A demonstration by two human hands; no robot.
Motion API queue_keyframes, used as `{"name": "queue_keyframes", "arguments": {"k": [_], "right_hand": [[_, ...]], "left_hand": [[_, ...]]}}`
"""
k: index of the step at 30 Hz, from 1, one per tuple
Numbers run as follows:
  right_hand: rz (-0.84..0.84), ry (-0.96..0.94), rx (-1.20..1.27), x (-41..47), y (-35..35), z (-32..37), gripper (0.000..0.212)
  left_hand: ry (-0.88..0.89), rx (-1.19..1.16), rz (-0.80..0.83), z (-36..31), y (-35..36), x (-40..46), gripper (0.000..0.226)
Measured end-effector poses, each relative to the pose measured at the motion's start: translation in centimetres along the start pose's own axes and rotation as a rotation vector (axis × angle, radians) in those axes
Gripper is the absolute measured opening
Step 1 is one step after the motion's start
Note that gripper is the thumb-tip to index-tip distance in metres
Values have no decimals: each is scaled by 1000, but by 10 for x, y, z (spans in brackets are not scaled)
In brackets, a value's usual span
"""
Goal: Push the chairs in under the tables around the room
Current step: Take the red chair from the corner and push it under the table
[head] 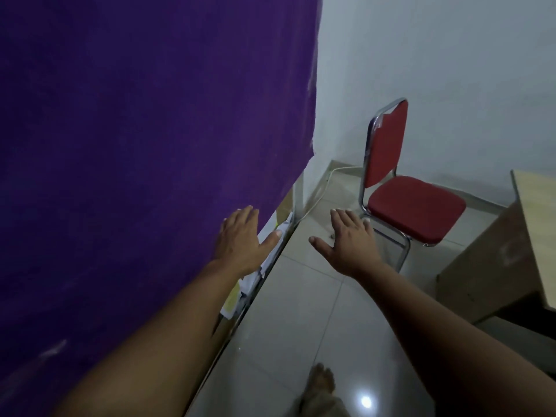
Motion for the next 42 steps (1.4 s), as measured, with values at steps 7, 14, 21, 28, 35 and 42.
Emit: {"name": "queue_keyframes", "arguments": {"k": [7,14,21,28,35,42], "right_hand": [[-20,54,-21,81,9,-52,92],[-16,81,-34,170,0,-111,87],[-52,94,-51,233,-3,-152,78],[-37,145,-33,295,8,-193,78],[-84,220,-54,380,4,-237,76],[-104,303,-59,455,3,-270,78]], "left_hand": [[77,11,7,-30,19,100,85],[104,-10,7,-68,22,205,78],[121,-27,12,-102,29,283,75],[153,-44,31,-127,47,368,75],[245,-71,29,-160,49,478,72],[329,-70,33,-186,47,572,73]]}}
Point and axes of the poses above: each hand's wrist, its own x-axis towards the middle knuckle, its own y-axis out of the palm, z = x × y, the point moved 6 cm from there along x, towards the middle knuckle, and after that the axes turned 5 degrees about -y, right-handed, at the moved point
